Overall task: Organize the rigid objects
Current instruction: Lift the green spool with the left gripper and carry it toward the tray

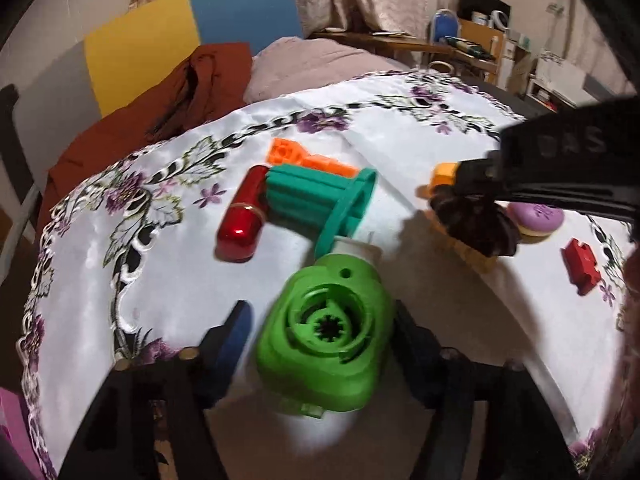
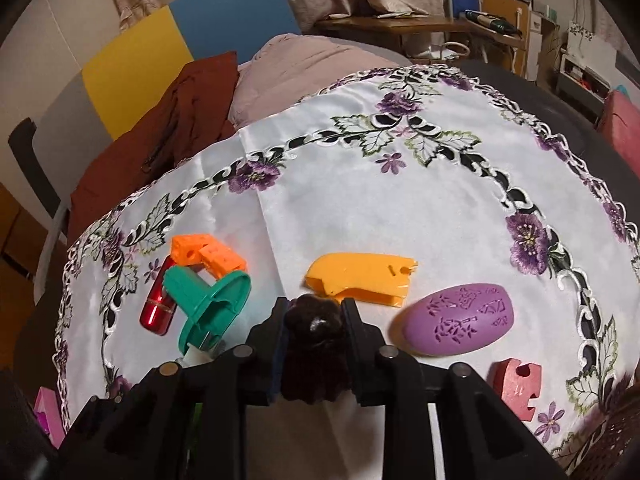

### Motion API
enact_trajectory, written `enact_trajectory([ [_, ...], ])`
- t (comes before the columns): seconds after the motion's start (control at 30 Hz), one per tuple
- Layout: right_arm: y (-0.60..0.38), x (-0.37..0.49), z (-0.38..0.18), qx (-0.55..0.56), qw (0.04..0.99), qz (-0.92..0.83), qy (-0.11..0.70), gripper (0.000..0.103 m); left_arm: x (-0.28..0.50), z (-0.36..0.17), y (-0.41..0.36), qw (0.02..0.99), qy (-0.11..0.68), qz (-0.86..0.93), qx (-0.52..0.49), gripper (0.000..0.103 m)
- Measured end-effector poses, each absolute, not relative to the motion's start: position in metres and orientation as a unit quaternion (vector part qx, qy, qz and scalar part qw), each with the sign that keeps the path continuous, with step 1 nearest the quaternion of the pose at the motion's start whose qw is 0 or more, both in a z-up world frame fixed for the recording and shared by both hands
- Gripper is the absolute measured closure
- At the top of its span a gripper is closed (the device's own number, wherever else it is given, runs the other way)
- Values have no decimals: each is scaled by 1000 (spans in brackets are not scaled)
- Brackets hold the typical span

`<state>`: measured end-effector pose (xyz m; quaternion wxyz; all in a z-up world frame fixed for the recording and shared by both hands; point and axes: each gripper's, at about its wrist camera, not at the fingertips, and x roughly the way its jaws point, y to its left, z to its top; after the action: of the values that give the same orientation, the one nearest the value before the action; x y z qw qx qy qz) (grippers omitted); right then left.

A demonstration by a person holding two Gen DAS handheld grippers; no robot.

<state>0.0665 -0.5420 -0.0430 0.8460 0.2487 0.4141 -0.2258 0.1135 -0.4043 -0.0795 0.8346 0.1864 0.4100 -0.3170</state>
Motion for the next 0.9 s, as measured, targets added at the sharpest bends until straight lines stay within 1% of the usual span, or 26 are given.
enact_trajectory([
  [0.03,-542,66,-42,246,846,-226,414,80,117,-81,-402,833,419,-314,179,20],
  [0.07,-542,65,-42,246,846,-227,414,80,119,-80,-398,832,423,-318,169,22],
  [0.13,-544,62,-41,253,846,-227,411,80,115,-78,-392,835,414,-321,170,38],
  [0.17,-546,61,-41,257,846,-227,409,80,113,-77,-391,836,411,-322,171,42],
  [0.23,-549,58,-41,269,844,-225,405,80,109,-76,-382,836,411,-326,165,43],
  [0.37,-549,56,-37,277,848,-221,394,80,103,-74,-362,840,413,-324,140,49],
  [0.7,-530,63,-28,254,872,-167,384,80,77,-66,-300,845,429,-313,64,50],
  [0.9,-503,71,-21,208,892,-118,383,80,64,-64,-261,856,427,-290,33,50],
])
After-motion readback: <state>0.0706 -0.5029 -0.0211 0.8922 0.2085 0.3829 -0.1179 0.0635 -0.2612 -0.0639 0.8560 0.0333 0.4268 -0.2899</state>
